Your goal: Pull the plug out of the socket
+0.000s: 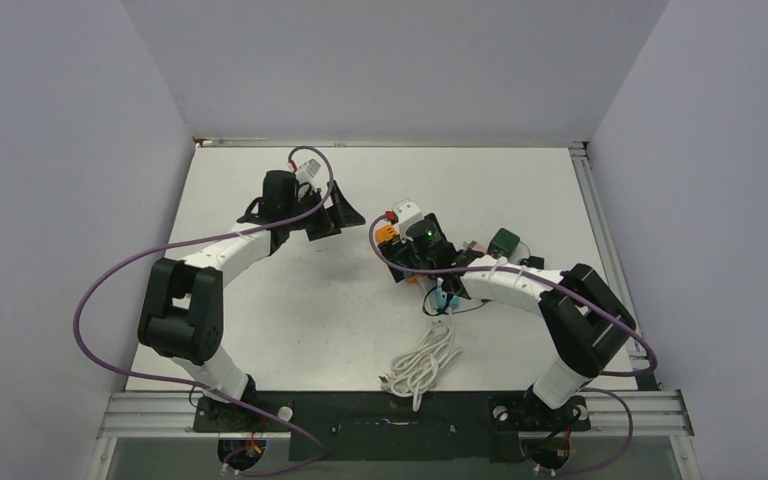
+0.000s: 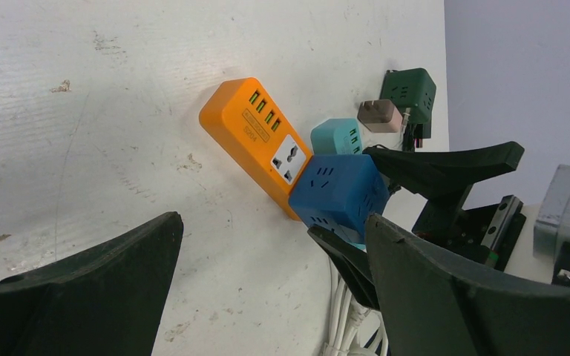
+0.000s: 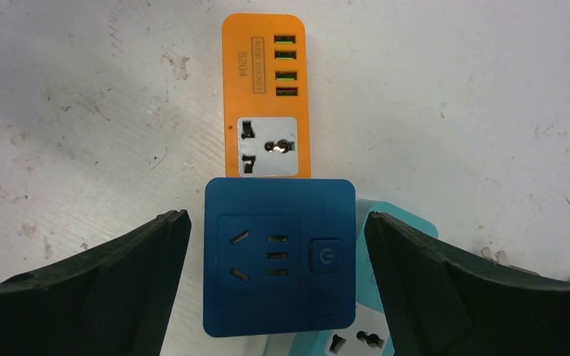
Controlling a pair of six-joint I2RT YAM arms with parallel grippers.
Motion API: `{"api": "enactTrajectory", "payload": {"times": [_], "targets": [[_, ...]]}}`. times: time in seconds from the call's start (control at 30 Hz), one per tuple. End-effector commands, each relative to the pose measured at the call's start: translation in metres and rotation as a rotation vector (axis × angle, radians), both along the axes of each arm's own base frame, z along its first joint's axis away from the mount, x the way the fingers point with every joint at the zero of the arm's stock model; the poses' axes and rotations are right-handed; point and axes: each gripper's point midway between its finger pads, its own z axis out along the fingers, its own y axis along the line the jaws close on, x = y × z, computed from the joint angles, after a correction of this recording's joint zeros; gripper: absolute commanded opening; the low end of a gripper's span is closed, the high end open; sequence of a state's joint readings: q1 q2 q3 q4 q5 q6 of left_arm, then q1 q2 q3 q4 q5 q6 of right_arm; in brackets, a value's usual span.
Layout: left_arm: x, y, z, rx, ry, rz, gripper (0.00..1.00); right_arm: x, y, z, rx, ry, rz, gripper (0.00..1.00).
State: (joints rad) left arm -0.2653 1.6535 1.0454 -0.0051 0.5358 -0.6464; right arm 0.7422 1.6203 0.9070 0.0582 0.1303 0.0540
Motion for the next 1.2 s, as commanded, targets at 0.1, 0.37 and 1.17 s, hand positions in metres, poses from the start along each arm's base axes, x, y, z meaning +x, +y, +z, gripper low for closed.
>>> {"api": "enactTrajectory", "payload": {"times": [0.1,0.37,1.17], "targets": [[0.003,-0.005,0.013,-0.018,-0.036,-0.018,0.89,0.013,0.010,0.007,0.035,0.011,-0.003,0.75],[0.003,-0.008,0.011,-0.043,-0.021,-0.027,0.89,0.010,0.014,0.009,0.083,0.012,0.000,0.15],[-0.030,-0.071,-0.023,-0.235,0.136,-0.174,0.89,-0.030,0.031,0.084,0.616,-0.136,0.127,0.05]]}}
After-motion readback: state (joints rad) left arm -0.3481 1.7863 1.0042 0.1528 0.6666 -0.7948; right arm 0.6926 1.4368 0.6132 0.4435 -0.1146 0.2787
